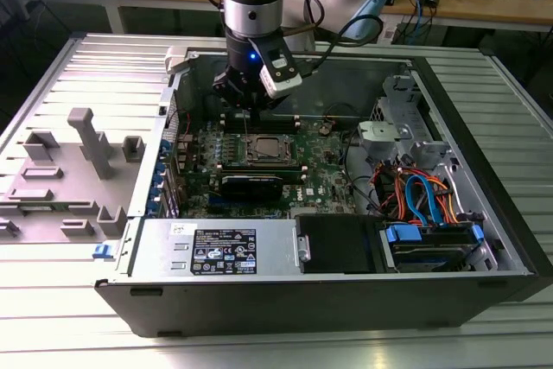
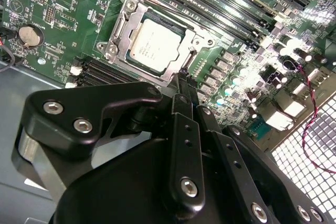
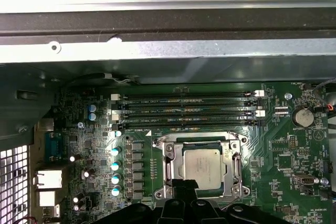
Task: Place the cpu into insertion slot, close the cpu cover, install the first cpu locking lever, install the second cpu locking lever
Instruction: 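Install the first cpu locking lever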
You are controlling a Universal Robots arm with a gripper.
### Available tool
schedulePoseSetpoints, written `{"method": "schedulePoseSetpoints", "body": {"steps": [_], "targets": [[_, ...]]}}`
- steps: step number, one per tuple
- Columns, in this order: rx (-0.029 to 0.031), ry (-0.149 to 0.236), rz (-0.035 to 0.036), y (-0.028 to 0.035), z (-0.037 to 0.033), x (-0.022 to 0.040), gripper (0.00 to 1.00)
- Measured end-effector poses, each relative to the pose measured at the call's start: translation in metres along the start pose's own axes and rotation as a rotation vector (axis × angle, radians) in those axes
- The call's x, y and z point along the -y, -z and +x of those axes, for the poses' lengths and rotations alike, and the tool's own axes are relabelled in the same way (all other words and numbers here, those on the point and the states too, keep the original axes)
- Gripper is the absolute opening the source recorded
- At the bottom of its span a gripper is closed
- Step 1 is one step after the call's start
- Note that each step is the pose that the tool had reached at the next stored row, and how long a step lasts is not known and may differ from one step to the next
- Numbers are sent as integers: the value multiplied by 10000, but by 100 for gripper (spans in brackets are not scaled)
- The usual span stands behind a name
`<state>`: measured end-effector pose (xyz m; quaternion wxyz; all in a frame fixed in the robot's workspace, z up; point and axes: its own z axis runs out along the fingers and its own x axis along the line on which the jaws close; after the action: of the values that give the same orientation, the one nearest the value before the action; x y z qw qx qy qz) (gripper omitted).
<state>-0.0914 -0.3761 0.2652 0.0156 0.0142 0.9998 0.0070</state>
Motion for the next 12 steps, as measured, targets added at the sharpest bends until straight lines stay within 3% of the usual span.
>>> {"method": "schedulePoseSetpoints", "body": {"steps": [4, 7, 9, 12], "targets": [[0, 32, -1, 0, 1, 0, 11], [-6, 430, -13, -1, 2, 0, 11], [-13, 970, -30, -2, 1, 0, 11], [-13, 982, -31, -2, 1, 0, 11]]}}
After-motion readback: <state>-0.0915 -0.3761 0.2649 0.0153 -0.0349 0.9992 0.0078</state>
